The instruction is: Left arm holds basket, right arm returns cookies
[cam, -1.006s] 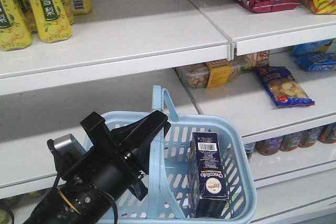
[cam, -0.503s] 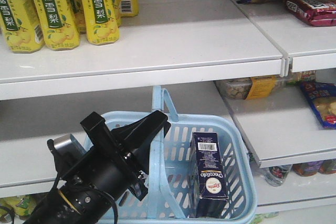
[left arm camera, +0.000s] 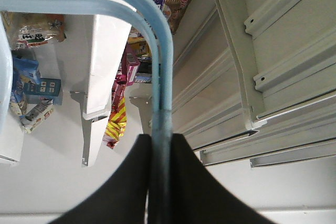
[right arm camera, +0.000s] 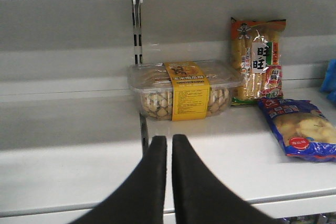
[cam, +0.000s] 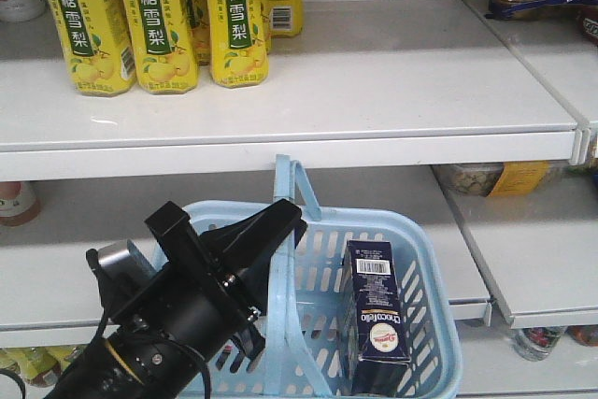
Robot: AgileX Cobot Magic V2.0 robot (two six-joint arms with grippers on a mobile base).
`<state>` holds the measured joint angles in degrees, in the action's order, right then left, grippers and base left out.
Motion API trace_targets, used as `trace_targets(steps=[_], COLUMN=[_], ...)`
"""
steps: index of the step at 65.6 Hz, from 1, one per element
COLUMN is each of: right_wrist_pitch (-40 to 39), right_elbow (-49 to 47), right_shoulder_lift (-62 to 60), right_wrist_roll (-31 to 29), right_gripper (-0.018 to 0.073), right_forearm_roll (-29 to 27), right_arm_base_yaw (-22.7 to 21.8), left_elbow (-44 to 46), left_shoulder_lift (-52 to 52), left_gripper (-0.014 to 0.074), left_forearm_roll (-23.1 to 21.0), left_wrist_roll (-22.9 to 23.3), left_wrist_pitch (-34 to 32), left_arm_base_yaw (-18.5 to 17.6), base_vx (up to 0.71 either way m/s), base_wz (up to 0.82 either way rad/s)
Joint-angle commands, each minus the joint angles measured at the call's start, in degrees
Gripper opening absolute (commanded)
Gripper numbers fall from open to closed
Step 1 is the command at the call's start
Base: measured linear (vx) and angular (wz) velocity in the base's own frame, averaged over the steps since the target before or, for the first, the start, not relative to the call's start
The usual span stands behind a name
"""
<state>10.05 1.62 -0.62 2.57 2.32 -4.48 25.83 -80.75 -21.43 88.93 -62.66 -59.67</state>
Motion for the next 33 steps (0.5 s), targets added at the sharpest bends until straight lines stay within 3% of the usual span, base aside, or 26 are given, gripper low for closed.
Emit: trace_targets(steps=[1, 33], right_wrist_pitch=[-4.0, -4.0], right_elbow=[1.0, 1.0], right_shoulder_lift=[-0.7, -0.7], right_wrist_roll=[-0.4, -0.4], right_gripper=[-0.0009, -0.0009], right_forearm_roll=[0.2, 0.2], right_arm_base_yaw=[-0.1, -0.1], left_elbow=[1.7, 1.7], left_shoulder_lift=[2.1, 2.1], left_gripper=[-0.0003, -0.0003], left_forearm_roll=[0.9, 0.9], left_wrist_roll=[0.3, 0.3], left_wrist_pitch=[-16.0, -16.0], left_arm_base_yaw=[-0.3, -0.3], base_vx=[0.03, 0.03], base_wz=[0.10, 0.12])
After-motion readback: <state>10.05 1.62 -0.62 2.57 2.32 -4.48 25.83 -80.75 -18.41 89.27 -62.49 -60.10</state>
